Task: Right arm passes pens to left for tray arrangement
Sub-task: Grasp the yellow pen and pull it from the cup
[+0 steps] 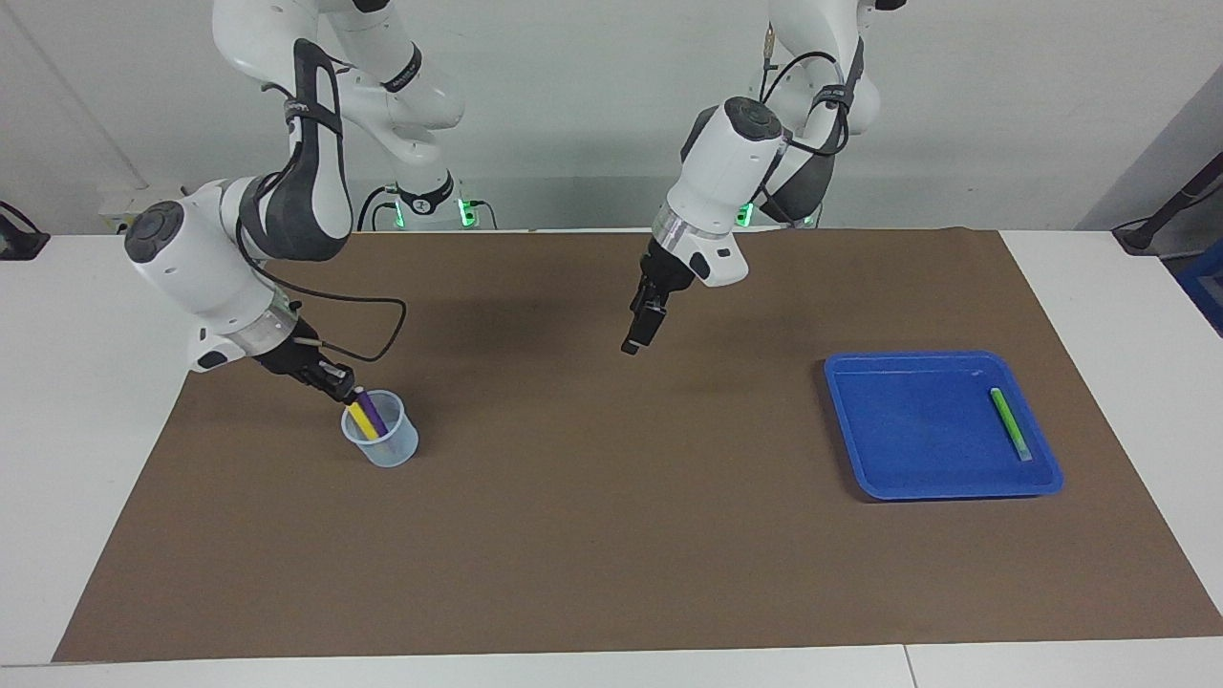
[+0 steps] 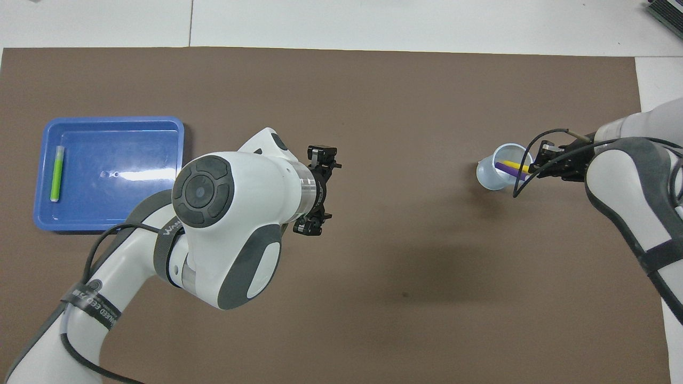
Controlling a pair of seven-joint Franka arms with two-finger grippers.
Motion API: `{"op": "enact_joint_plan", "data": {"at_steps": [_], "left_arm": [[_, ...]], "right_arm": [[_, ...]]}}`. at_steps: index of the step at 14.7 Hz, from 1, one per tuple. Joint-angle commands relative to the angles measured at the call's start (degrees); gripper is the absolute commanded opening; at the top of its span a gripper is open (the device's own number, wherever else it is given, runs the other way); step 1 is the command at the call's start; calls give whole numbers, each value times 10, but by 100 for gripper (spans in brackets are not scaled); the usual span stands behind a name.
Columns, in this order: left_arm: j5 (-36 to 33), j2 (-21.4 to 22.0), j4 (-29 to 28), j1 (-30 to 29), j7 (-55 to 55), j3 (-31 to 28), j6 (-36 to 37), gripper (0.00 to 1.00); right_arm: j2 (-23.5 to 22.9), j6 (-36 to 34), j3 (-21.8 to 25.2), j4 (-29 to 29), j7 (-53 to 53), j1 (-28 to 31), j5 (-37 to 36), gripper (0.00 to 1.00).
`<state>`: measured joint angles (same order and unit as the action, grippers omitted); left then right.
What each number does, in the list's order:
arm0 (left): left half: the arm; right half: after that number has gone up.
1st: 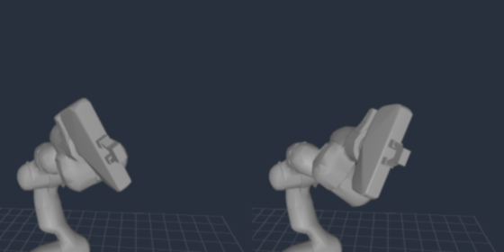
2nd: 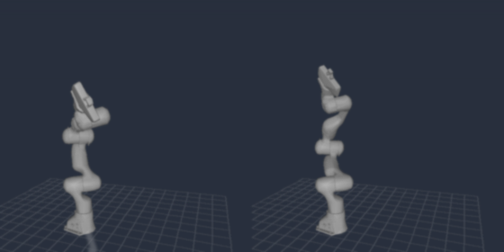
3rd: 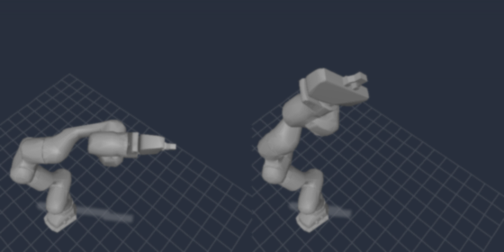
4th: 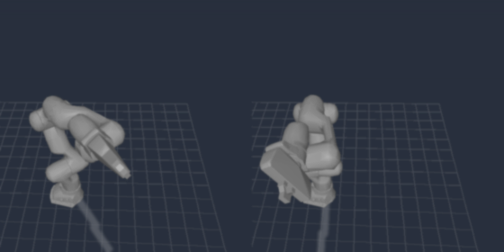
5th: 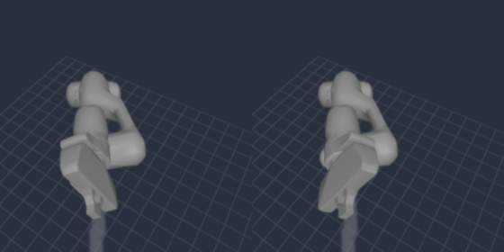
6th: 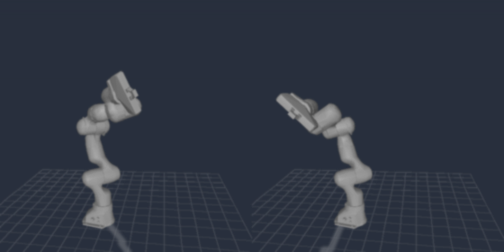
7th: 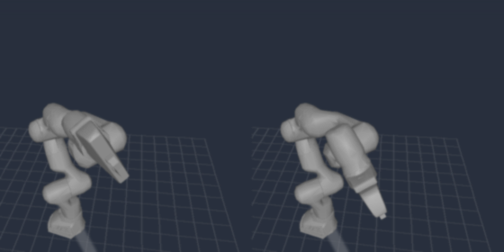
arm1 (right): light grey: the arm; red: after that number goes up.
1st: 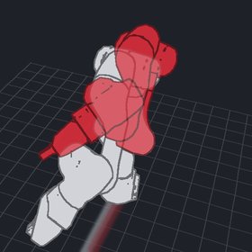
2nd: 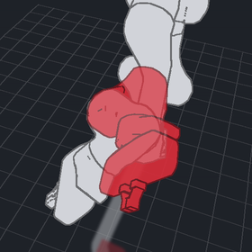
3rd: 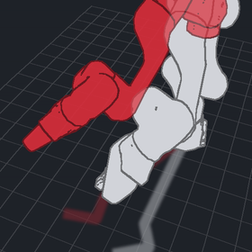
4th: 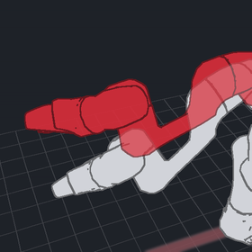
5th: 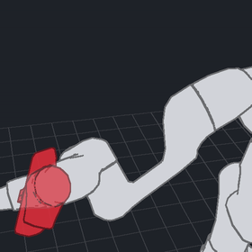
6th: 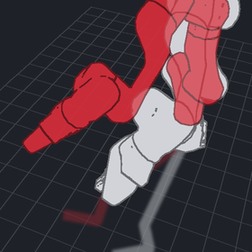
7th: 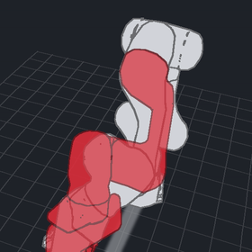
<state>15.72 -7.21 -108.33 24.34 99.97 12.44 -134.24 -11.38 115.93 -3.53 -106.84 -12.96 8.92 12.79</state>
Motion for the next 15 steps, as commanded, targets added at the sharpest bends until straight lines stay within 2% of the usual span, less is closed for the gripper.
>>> {"op": "enact_joint_plan", "data": {"at_steps": [1, 4, 6, 9, 12, 15], "left_arm": [[8, 22, -26, 7, -2, -7, -15, 100], [8, 21, -26, 6, -3, -7, -16, 100], [8, 21, -25, 7, 3, -7, -19, 100], [9, 18, -22, 7, 18, -6, -28, 100], [11, 14, -19, 7, 53, -5, -45, 100], [44, 10, -4, 14, 83, -4, -58, 100]], "right_arm": [[24, -80, -3, 43, 7, 12, 9, 13], [63, -148, -2, 67, 6, 13, 9, 13], [76, -210, -2, 104, -1, 13, 13, 13], [76, -286, -2, 160, -3, 14, 75, 13], [78, -295, -14, 157, -51, 1, 135, 13], [78, -252, -30, 151, -150, -50, 174, 13]]}}
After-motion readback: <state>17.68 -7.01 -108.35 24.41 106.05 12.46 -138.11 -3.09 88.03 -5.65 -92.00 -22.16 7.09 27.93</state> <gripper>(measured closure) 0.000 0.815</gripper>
